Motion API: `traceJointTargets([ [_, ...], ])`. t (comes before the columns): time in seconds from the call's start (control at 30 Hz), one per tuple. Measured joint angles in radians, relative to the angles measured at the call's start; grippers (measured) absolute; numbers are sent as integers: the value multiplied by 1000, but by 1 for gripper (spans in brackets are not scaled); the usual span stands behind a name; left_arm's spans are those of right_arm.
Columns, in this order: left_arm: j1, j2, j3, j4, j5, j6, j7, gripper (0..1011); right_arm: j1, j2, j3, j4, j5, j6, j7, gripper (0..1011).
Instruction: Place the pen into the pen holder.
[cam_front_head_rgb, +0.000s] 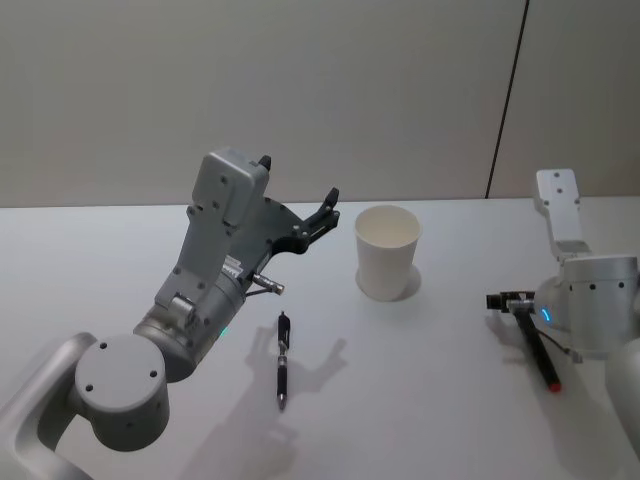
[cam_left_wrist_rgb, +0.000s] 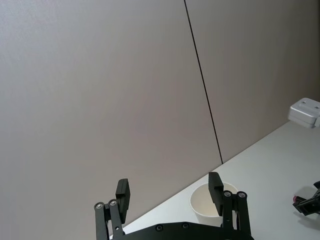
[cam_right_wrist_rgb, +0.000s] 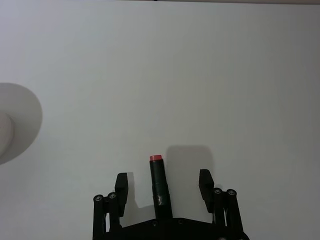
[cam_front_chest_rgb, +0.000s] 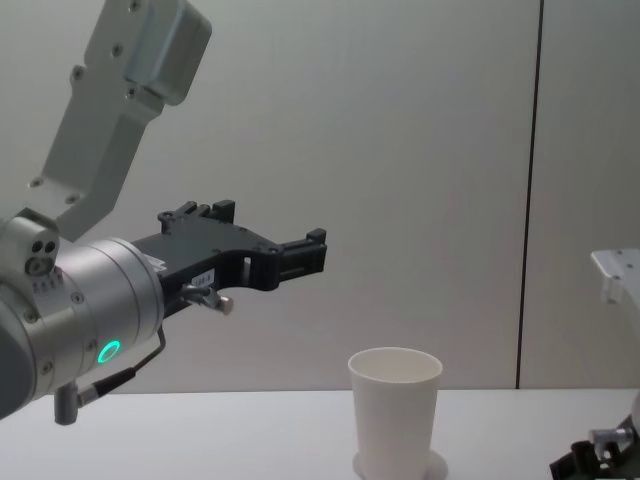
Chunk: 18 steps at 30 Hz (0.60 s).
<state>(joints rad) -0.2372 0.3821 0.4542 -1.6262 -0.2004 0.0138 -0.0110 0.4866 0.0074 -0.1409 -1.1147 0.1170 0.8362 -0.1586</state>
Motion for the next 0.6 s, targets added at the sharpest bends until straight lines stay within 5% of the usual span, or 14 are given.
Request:
traceJointTargets([
  [0.6,0,0,0,0,0,0,0,1004,19,-11,12,65,-1,-26,6,377],
])
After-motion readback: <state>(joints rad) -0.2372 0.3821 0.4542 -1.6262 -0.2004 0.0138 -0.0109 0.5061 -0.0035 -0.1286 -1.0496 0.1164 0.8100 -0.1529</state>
